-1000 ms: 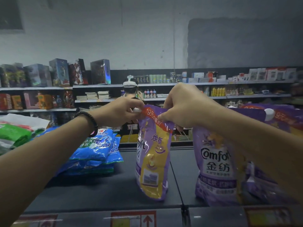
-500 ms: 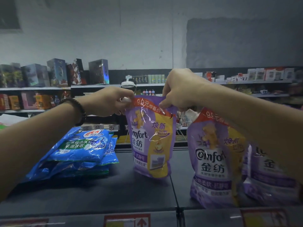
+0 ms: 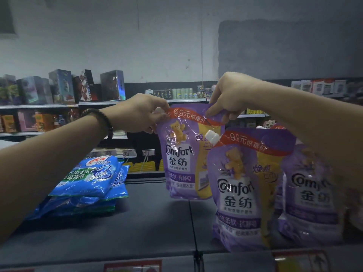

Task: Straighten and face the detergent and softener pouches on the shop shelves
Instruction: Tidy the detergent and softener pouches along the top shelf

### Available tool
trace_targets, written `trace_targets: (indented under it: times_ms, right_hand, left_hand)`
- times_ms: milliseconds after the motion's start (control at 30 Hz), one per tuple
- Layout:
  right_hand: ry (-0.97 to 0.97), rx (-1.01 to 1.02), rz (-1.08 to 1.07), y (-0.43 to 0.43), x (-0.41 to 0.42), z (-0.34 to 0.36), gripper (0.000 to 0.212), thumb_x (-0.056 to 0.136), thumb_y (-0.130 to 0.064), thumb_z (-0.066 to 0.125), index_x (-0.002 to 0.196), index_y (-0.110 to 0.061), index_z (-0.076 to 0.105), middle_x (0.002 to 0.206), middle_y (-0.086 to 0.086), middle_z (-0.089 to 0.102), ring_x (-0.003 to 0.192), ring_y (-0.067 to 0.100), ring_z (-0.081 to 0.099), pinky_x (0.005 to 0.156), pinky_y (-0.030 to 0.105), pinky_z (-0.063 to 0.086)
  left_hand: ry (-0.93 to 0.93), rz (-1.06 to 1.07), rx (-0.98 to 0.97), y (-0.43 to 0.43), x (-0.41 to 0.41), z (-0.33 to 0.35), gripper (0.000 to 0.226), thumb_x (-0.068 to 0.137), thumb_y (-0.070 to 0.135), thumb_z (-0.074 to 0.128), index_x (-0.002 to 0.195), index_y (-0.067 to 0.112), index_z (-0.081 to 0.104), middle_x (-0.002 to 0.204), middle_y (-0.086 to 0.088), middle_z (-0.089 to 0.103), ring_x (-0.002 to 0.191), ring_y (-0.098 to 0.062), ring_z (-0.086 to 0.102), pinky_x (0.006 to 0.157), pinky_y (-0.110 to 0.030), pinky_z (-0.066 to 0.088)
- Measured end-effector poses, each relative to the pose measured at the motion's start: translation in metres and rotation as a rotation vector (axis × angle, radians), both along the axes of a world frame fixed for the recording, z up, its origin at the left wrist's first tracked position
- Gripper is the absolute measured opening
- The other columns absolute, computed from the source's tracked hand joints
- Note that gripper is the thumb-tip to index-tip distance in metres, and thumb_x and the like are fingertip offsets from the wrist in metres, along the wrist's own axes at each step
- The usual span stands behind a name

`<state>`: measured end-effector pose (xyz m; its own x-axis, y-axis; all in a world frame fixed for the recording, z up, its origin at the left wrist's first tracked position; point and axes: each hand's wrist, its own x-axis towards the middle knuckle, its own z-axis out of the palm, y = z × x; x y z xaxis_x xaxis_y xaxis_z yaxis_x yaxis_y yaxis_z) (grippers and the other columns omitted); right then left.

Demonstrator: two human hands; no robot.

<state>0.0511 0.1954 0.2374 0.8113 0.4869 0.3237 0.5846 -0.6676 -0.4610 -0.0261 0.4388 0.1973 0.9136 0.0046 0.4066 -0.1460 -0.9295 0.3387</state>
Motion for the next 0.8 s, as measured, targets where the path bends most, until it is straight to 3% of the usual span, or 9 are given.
trace_targets:
  times_ms: [67, 133, 267, 400, 567, 800]
  right_hand:
    - [0.055, -0.004, -0.010, -0.006, 0.006, -0.001, 0.024, 0.080, -0.020, 0.091, 0.096, -0.011, 0.076, 0.077, 0.014, 0.080, 0.068, 0.030, 0.080, 0.049, 0.029, 0.063]
    - [0.088, -0.011, -0.024, -0.013, 0.013, -0.003, 0.022, 0.082, -0.019, 0.090, 0.096, -0.011, 0.076, 0.082, 0.015, 0.081, 0.074, 0.033, 0.081, 0.055, 0.034, 0.066]
    - [0.085, -0.022, -0.056, -0.026, 0.023, -0.005, 0.015, 0.085, -0.016, 0.089, 0.093, -0.013, 0.076, 0.079, 0.012, 0.081, 0.067, 0.030, 0.079, 0.044, 0.026, 0.058]
    - [0.096, -0.065, -0.083, -0.038, 0.033, -0.008, 0.016, 0.085, -0.015, 0.088, 0.095, -0.012, 0.076, 0.074, 0.012, 0.080, 0.067, 0.028, 0.080, 0.045, 0.028, 0.059]
    - [0.045, -0.176, -0.109, -0.051, 0.038, -0.013, 0.013, 0.086, -0.019, 0.088, 0.081, -0.015, 0.077, 0.061, 0.003, 0.075, 0.048, 0.016, 0.068, 0.042, 0.021, 0.052]
    - [0.023, -0.260, -0.157, -0.069, 0.044, -0.016, 0.007, 0.088, -0.021, 0.087, 0.087, -0.021, 0.080, 0.077, 0.004, 0.079, 0.061, 0.018, 0.071, 0.044, 0.020, 0.051]
  left_hand:
    - [0.002, -0.006, -0.020, -0.010, 0.005, -0.002, 0.010, 0.106, 0.029, 0.061, 0.099, 0.034, 0.065, 0.094, 0.001, 0.076, 0.077, -0.014, 0.079, 0.077, -0.043, 0.068]
    - [0.014, -0.006, -0.022, -0.020, 0.011, -0.004, 0.005, 0.107, 0.028, 0.061, 0.105, 0.031, 0.065, 0.094, 0.000, 0.076, 0.076, -0.014, 0.080, 0.075, -0.043, 0.069]
    - [0.065, -0.023, -0.081, -0.036, 0.019, -0.010, 0.007, 0.109, 0.028, 0.059, 0.105, 0.027, 0.064, 0.091, -0.006, 0.080, 0.077, -0.017, 0.081, 0.074, -0.044, 0.069]
    - [0.116, -0.037, -0.127, -0.050, 0.026, -0.018, 0.009, 0.109, 0.025, 0.058, 0.102, 0.025, 0.064, 0.089, -0.006, 0.080, 0.077, -0.018, 0.081, 0.073, -0.043, 0.069]
    - [0.149, -0.065, -0.113, -0.062, 0.027, -0.027, 0.010, 0.108, 0.026, 0.060, 0.100, 0.025, 0.065, 0.085, -0.003, 0.080, 0.077, -0.018, 0.081, 0.076, -0.045, 0.068]
    - [0.187, -0.084, -0.116, -0.081, 0.028, -0.030, 0.019, 0.112, 0.023, 0.048, 0.114, 0.022, 0.067, 0.092, -0.006, 0.080, 0.079, -0.019, 0.081, 0.079, -0.048, 0.068]
